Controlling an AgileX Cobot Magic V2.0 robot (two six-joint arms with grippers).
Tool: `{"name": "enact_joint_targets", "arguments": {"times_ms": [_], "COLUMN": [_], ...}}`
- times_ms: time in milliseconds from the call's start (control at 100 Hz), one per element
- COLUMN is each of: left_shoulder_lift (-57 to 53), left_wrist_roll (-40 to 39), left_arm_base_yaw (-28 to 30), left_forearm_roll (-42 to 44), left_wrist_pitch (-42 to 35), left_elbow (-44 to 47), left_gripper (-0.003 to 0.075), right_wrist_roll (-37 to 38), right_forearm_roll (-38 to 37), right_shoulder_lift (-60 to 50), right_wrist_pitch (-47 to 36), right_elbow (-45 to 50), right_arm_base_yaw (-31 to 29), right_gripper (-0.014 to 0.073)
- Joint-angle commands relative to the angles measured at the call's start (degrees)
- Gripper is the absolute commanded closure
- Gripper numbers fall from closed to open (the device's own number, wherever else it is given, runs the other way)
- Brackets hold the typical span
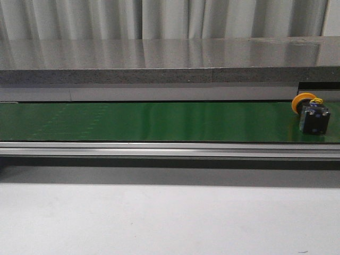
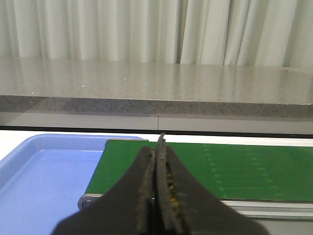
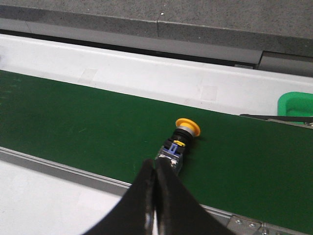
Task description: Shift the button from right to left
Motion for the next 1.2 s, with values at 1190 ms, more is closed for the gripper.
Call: {"name": "enact_joint_targets", "arguments": {"times_ms": [1190], "left_shoulder_lift": [-1.75], "left_wrist_roll": [0.0], "left_arm_base_yaw": [-0.43], "left_forearm_roll": [-0.13], "left_wrist_pitch": [-4.37], "left_elbow": [-0.18], "left_gripper": [0.074], "right_wrist_roll": [-0.77], "right_forearm_roll": [0.53], "right_shoulder_lift": [-41.48], "right_wrist_pitch": [-13.77], "right_elbow": [22.61], "right_arm_base_yaw": [0.02], "right_gripper": [0.0652]}}
